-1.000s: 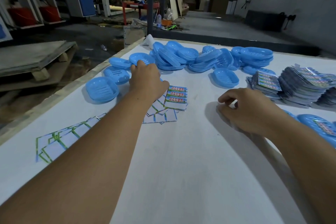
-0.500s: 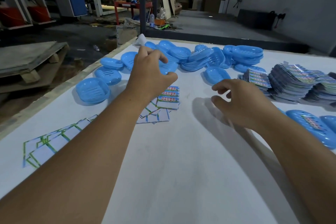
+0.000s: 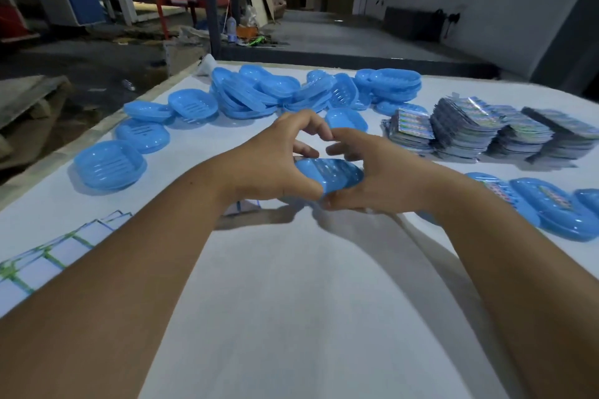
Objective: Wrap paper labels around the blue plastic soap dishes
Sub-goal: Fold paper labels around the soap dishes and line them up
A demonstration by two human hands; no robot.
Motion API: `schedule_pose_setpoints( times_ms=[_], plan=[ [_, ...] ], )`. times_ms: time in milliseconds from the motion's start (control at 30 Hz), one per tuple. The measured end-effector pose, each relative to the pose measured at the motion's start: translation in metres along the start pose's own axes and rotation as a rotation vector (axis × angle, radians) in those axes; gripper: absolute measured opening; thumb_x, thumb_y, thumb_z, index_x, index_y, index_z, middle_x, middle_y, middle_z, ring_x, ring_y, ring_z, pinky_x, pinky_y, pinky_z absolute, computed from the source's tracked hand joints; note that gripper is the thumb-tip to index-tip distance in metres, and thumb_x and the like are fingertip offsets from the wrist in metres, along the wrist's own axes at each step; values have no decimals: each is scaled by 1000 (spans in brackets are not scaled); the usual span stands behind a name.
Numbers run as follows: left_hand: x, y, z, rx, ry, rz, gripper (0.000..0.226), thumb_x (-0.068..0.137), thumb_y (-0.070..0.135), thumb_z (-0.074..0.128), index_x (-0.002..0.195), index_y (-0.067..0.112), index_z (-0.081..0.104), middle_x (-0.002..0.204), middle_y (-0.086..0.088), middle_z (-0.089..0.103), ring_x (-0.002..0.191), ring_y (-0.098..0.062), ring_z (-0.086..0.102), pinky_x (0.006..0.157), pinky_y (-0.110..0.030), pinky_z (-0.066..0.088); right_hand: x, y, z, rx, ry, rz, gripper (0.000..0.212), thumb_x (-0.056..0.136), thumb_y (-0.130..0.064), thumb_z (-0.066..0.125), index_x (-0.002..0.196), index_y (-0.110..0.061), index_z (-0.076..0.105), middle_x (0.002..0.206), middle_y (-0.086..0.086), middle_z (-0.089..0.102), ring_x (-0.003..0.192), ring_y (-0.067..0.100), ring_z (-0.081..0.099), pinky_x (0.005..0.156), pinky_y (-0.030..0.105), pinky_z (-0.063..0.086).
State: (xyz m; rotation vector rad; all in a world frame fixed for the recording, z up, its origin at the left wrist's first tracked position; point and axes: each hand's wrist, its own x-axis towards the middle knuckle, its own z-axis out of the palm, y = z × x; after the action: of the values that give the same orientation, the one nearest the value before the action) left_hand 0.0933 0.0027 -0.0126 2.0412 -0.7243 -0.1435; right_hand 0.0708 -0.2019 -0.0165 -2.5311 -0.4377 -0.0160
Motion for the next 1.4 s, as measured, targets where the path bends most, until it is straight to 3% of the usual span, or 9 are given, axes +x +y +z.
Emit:
schedule_pose_setpoints(
  times_ms=[100, 167, 367, 667, 900, 1067, 1200, 1267, 1400],
  plan=[
    [2, -5, 0, -1, -52, -53, 55, 64, 9, 82, 101, 37, 53, 111, 12, 58, 91, 14, 61, 61, -12, 52, -1, 0, -1, -51, -5, 59, 77, 57, -59, 89, 126, -44, 58, 110, -26, 60, 80, -2, 64, 64, 17, 47],
    [5, -7, -1, 85, -5, -74, 47, 68, 13, 80, 99, 36, 53, 110, 15, 58, 96, 10, 59, 68, -12, 53, -1, -1, -2, -86, 0, 103, 77, 52, -71, 86, 119, -43, 60, 109, -23, 60, 82, 1, 63, 65, 21, 45],
    [9, -23, -22, 558, 424, -241, 18, 85, 36, 69, 94, 33, 54, 95, 13, 59, 84, -7, 56, 68, -28, 41, -2, 1, -6, -146, -16, 110, 80, 61, -82, 71, 128, -40, 59, 116, -14, 61, 96, 7, 60, 78, 25, 41],
    [5, -35, -26, 703, 356, -517, 73, 68, 73, 70, 125, 30, 51, 118, 1, 58, 98, -17, 50, 76, -34, 41, -1, 1, -3, -167, -33, 119, 75, 65, -81, 67, 129, -41, 57, 117, -16, 59, 102, 11, 60, 79, 27, 42],
    [8, -28, -24, 562, 437, -460, 53, 75, 41, 84, 119, 31, 56, 112, 4, 57, 104, -18, 55, 80, -34, 49, -1, 0, -3, -182, -27, 128, 75, 66, -81, 67, 129, -41, 57, 117, -16, 60, 98, 8, 60, 70, 22, 40],
    [12, -20, -25, 244, 623, -308, 18, 88, 18, 73, 83, 29, 60, 84, 2, 67, 76, -10, 64, 57, -23, 44, -1, -2, -1, -186, 82, 120, 80, 69, -80, 67, 136, -39, 54, 130, -12, 56, 112, 11, 56, 89, 31, 46],
    [12, -6, -20, -185, 640, -203, 25, 85, 12, 78, 77, 23, 57, 82, -8, 76, 73, -17, 75, 69, -36, 61, 1, -7, -7, 98, 341, 83, 58, 80, -65, 71, 128, -35, 60, 116, -17, 66, 102, 2, 62, 85, 24, 49],
    [12, -2, -15, -339, 605, -143, 30, 84, 6, 78, 76, 21, 53, 78, -8, 75, 76, -24, 76, 61, -31, 59, 1, -12, -8, 315, 320, 98, 44, 83, -55, 75, 120, -34, 65, 97, -17, 75, 89, -2, 69, 74, 16, 55],
    [12, 1, -8, -425, 556, -72, 35, 85, 0, 75, 77, 18, 47, 90, -16, 75, 78, -23, 77, 54, -22, 54, 2, -18, -5, 475, 221, 78, 9, 91, -29, 74, 88, -21, 77, 82, -6, 79, 71, 3, 70, 75, 25, 58]
  ],
)
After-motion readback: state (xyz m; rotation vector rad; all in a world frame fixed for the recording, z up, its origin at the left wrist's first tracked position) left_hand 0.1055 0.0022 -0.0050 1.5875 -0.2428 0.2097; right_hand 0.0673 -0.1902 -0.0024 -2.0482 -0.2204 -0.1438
